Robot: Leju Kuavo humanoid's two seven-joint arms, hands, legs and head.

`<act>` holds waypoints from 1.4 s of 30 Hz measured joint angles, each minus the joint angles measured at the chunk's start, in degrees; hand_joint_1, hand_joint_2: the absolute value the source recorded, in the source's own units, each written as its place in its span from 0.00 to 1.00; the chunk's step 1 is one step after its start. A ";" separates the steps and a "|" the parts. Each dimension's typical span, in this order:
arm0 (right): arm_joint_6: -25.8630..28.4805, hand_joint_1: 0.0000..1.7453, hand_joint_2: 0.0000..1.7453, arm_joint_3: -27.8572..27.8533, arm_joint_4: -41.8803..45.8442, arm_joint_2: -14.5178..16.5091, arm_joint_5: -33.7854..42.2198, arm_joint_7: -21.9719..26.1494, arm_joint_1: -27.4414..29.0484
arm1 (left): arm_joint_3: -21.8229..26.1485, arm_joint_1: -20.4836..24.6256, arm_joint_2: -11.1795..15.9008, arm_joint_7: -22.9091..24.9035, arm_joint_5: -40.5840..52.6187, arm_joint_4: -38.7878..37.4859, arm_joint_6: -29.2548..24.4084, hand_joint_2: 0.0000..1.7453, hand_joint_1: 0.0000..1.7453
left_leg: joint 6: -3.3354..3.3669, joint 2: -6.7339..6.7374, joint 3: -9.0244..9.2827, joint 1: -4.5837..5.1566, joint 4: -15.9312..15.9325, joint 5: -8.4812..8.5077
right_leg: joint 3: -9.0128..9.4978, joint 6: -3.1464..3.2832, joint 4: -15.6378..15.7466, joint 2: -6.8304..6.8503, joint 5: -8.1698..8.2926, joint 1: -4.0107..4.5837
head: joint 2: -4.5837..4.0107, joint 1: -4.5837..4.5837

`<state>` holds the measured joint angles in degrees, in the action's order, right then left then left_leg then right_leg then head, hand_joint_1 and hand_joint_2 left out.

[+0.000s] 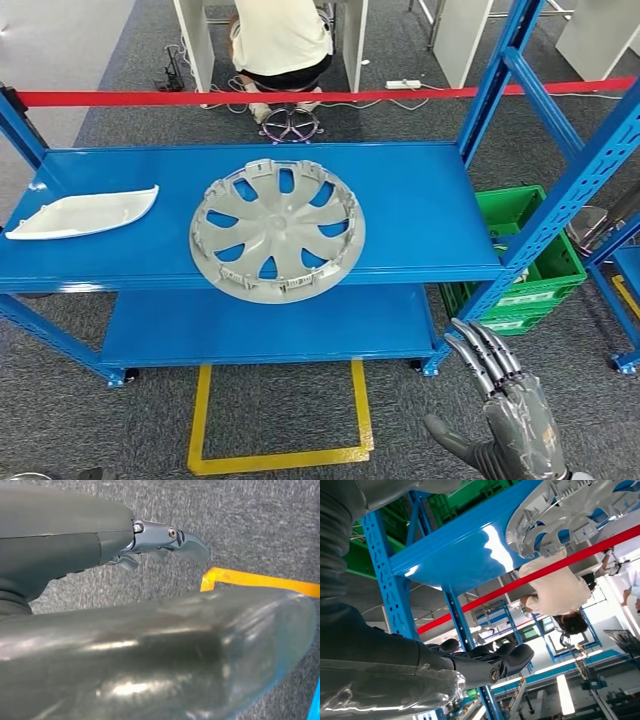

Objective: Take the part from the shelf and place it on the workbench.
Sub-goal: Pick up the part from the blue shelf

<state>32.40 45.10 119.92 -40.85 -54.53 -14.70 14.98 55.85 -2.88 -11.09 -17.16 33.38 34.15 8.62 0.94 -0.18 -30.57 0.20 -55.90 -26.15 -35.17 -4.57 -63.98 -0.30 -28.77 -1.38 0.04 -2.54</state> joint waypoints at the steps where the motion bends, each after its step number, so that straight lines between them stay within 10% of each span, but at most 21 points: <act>1: -0.41 0.00 1.00 0.13 -0.14 0.00 0.33 0.32 -0.27 | -0.01 0.13 0.19 -0.10 0.13 -0.49 -0.12 0.00 0.00 | -0.39 -0.04 0.26 0.04 -0.13 -0.30 | 1.62 0.23 3.24 0.00 1.53 0.02 | 0.00 0.03; 7: -1.93 0.00 1.00 0.67 -1.17 0.01 2.07 1.66 -1.10 | -0.07 0.94 1.44 -0.61 0.57 -2.81 -0.96 0.00 0.00 | -2.25 -0.06 -0.41 -0.04 -1.92 -1.80 | 2.76 2.50 5.67 -0.31 2.33 0.20 | 0.00 0.22; 12: -4.12 0.00 1.00 0.99 -2.15 0.09 3.69 1.99 -1.75 | -0.11 1.18 1.97 -0.72 0.70 -3.96 -1.05 0.00 0.00 | -2.89 -0.03 -9.16 -0.15 -17.40 -7.14 | 3.03 3.43 5.71 -0.27 1.97 0.23 | 0.00 0.36; 17: -6.87 0.00 1.00 1.52 -3.65 0.78 5.70 2.14 -2.96 | -0.22 1.65 2.33 -0.70 0.71 -4.38 -1.13 0.00 0.00 | -2.11 -0.05 -3.39 -0.08 -2.98 1.70 | 3.87 2.80 5.59 -0.64 1.26 0.48 | 0.00 0.35; 22: -9.07 0.00 1.00 1.87 -5.21 1.59 6.55 3.25 -4.20 | -0.59 2.00 2.52 -0.50 0.55 -4.72 -1.11 0.00 0.00 | -2.28 -0.20 -2.46 -0.08 -0.50 1.72 | 3.55 3.43 6.07 -0.59 1.13 0.77 | 0.00 0.26; 33: -14.81 0.00 1.00 1.47 -11.07 7.30 3.44 8.27 -8.27 | -2.23 2.18 2.90 1.09 1.16 -5.32 -0.60 0.00 0.00 | -1.61 -0.22 -2.52 0.01 -0.61 1.71 | 4.36 1.98 6.86 -0.57 1.59 0.68 | 0.00 0.29; 36: -17.21 0.00 1.00 0.81 -12.77 10.14 -1.15 8.93 -10.03 | -3.46 2.29 2.95 1.79 1.32 -5.29 -0.62 0.00 0.00 | -0.13 -0.21 -2.01 -0.03 0.41 1.52 | 4.42 1.13 6.23 -0.49 2.47 0.60 | 0.00 0.29; 39: -19.16 0.00 1.00 0.34 -14.67 13.18 -3.95 9.43 -12.60 | -4.85 2.57 2.81 2.52 1.40 -5.27 -0.82 0.00 0.00 | 0.93 -0.13 -0.78 -0.42 1.94 2.19 | 1.88 1.50 1.10 -0.32 -0.33 0.54 | 0.00 0.10; 42: -19.89 0.00 1.00 0.09 -16.33 15.06 -4.96 9.44 -13.84 | -5.66 2.64 2.70 2.81 1.37 -5.25 -0.94 0.00 0.00 | 0.17 -0.11 -0.73 -0.83 1.97 2.17 | -3.12 0.79 -8.23 -0.28 -4.08 -0.07 | -0.01 0.09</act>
<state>12.50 45.19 103.59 -25.79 -59.49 -5.26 1.14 50.19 -0.24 -8.39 -14.35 34.75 28.89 7.68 1.11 -0.29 -31.31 -0.64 -53.92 -23.98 -38.28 -3.78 -72.21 -0.58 -32.84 -1.45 0.04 -2.45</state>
